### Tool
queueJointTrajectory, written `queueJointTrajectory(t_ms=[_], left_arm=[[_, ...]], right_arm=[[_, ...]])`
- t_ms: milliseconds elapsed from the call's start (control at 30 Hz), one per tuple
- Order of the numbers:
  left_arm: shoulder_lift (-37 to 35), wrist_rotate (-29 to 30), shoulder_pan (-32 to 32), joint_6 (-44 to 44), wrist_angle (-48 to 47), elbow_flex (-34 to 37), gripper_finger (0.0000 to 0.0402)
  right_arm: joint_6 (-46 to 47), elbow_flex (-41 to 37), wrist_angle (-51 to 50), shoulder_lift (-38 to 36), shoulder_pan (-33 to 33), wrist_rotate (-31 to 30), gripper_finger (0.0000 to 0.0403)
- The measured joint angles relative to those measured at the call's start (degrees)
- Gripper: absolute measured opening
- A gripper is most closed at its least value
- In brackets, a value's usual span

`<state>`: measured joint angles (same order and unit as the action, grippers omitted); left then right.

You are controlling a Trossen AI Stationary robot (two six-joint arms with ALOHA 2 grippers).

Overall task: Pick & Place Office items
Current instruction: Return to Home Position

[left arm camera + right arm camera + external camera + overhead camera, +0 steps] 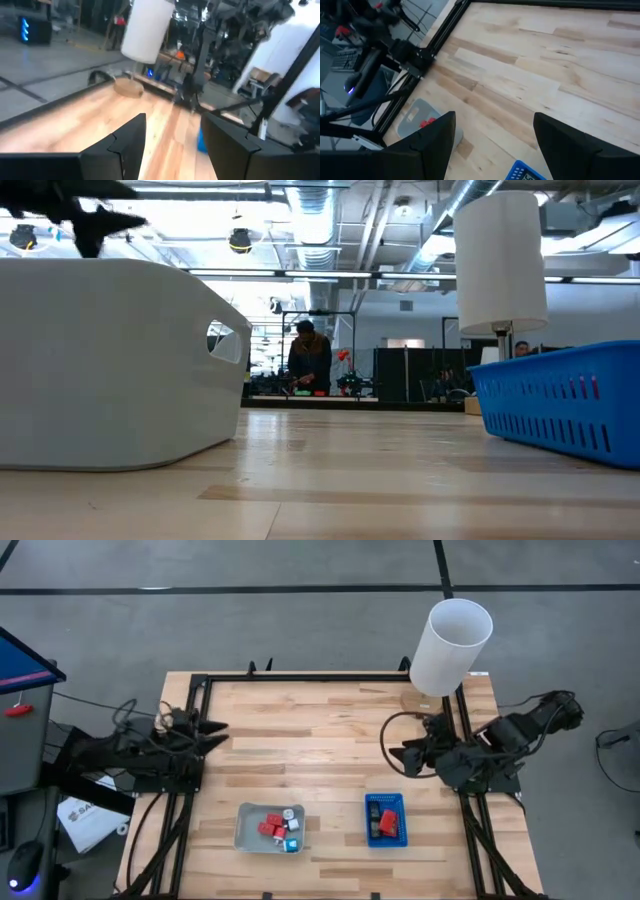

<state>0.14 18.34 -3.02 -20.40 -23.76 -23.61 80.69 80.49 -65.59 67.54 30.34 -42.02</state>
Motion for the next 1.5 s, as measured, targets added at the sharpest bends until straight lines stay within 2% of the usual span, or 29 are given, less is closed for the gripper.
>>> queueJointTrajectory(t_ms=[67, 133, 200, 467, 800, 1033, 1233, 1500], left_arm=[[-0.01, -0.36, -0.01, -0.77, 2.44, 3.43, 0.0186], [1.25, -1.40, -0.01, -0.12, 12.45, 7.08, 0.0186], [1.40, -1.91, -0.01, 0.50, 18.42, 11.27, 0.0186], [0.56, -3.77, -0.01, -2.04, 28.49, 23.20, 0.0186], [7.13, -2.33, 0.21, 7.02, 27.33, 23.17, 0.0186], [12.48, -8.70, 0.21, 7.07, 26.58, 23.17, 0.0186], [15.49, -10.78, 0.21, 6.49, 26.45, 23.20, 0.0186], [17.68, -10.74, 0.21, 6.47, 27.44, 23.21, 0.0186]], right_arm=[[0.46, 0.00, 0.04, -0.29, -0.53, 0.01, 0.0260], [1.57, 0.00, 0.20, -0.63, -0.80, 0.04, 0.0260], [1.84, -0.04, 0.56, -1.16, -0.95, 0.14, 0.0260], [1.58, -0.04, 6.14, -3.54, -1.17, -1.53, 0.0260], [0.89, -0.04, 8.05, -4.69, -1.17, -4.14, 0.0260], [-2.24, -0.04, 8.49, -4.56, -1.19, -4.59, 0.0260], [-11.57, -0.04, 13.04, -4.56, -1.21, -6.22, 0.0260], [-34.78, 0.02, 21.85, -2.33, -1.80, -5.71, 0.0260]])
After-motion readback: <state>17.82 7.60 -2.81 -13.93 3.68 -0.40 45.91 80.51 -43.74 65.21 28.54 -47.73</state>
